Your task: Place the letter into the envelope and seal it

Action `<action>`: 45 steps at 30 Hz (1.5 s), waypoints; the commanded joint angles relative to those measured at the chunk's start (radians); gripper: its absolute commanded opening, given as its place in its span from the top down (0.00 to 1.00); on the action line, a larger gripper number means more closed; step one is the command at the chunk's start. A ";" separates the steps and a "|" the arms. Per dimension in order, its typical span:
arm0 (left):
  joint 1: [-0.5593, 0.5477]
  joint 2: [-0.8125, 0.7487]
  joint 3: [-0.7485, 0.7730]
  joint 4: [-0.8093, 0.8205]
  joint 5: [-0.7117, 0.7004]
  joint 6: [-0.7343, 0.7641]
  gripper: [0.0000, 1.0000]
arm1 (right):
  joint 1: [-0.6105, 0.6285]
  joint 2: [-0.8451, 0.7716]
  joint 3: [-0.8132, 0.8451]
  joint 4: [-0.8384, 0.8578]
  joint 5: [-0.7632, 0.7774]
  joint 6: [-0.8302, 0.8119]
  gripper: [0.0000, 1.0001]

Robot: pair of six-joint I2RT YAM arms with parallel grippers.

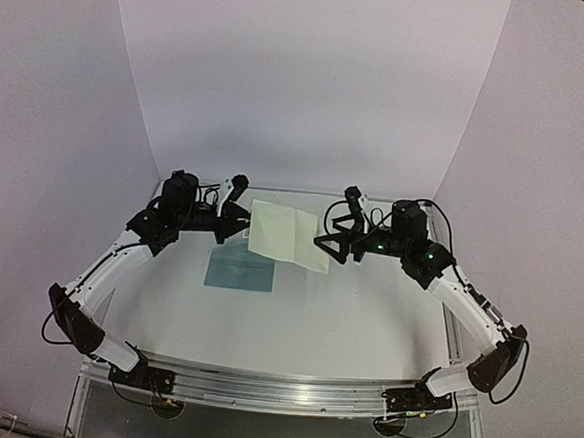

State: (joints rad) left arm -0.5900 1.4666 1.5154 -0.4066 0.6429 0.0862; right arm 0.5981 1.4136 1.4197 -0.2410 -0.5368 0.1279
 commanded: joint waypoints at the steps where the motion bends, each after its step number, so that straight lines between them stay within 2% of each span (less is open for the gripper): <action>1: 0.001 0.005 0.051 -0.041 0.146 0.038 1.00 | 0.004 0.013 0.042 0.027 0.049 -0.080 0.05; 9: 0.021 0.012 0.058 0.030 0.310 -0.035 1.00 | 0.003 0.018 0.027 0.037 0.090 -0.119 0.04; 14: 0.035 0.023 0.069 0.043 0.386 -0.033 1.00 | 0.002 0.006 0.034 0.069 0.057 -0.140 0.04; 24: 0.067 0.018 0.067 0.222 0.543 -0.117 1.00 | -0.012 -0.011 0.026 0.144 -0.055 -0.140 0.03; 33: 0.067 0.020 0.076 0.308 0.625 -0.138 1.00 | -0.018 0.007 0.081 0.215 -0.148 -0.099 0.02; 40: 0.068 0.041 0.108 0.337 0.689 -0.136 1.00 | -0.020 0.020 0.132 0.226 -0.194 -0.156 0.02; 45: 0.067 0.063 0.117 0.472 0.707 -0.215 1.00 | -0.020 0.074 0.194 0.229 -0.258 -0.131 0.02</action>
State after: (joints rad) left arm -0.5228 1.5072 1.5850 -0.0776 1.3028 -0.0581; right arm 0.5827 1.4415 1.5475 -0.0451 -0.7156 -0.0039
